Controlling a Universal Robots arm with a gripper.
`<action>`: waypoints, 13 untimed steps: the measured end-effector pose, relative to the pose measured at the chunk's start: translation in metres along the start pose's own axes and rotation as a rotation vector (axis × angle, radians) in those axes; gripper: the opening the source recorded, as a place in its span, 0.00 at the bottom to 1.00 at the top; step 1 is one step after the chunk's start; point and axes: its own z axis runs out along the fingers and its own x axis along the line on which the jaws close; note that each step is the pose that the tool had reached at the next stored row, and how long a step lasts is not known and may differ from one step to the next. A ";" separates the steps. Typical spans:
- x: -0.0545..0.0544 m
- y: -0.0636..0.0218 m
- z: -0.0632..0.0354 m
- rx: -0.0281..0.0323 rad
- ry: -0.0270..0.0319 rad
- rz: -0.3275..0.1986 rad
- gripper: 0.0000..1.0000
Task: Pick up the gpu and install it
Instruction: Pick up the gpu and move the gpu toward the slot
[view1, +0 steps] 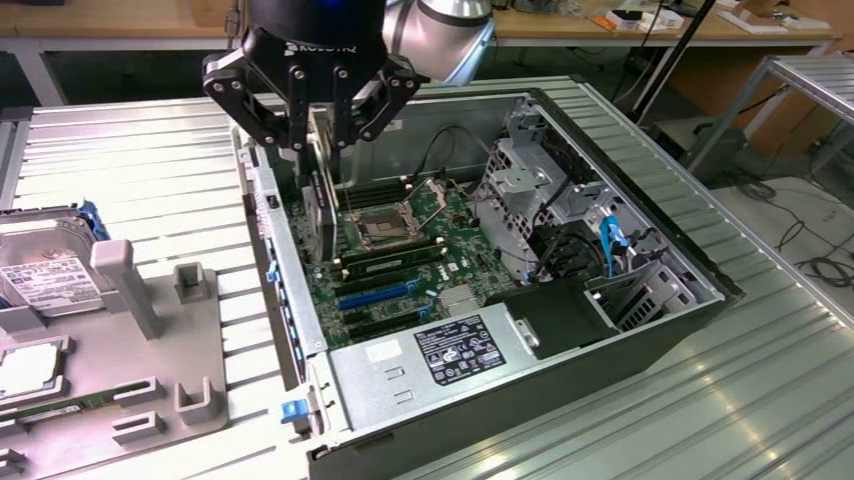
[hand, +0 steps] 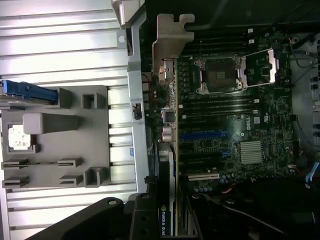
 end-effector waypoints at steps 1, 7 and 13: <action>-0.002 0.0001 0.0001 -0.0001 -0.0001 0.000 0.27; -0.012 0.0009 0.0003 0.0000 0.0000 0.000 0.27; -0.023 0.0017 0.0005 0.0000 0.0000 0.000 0.27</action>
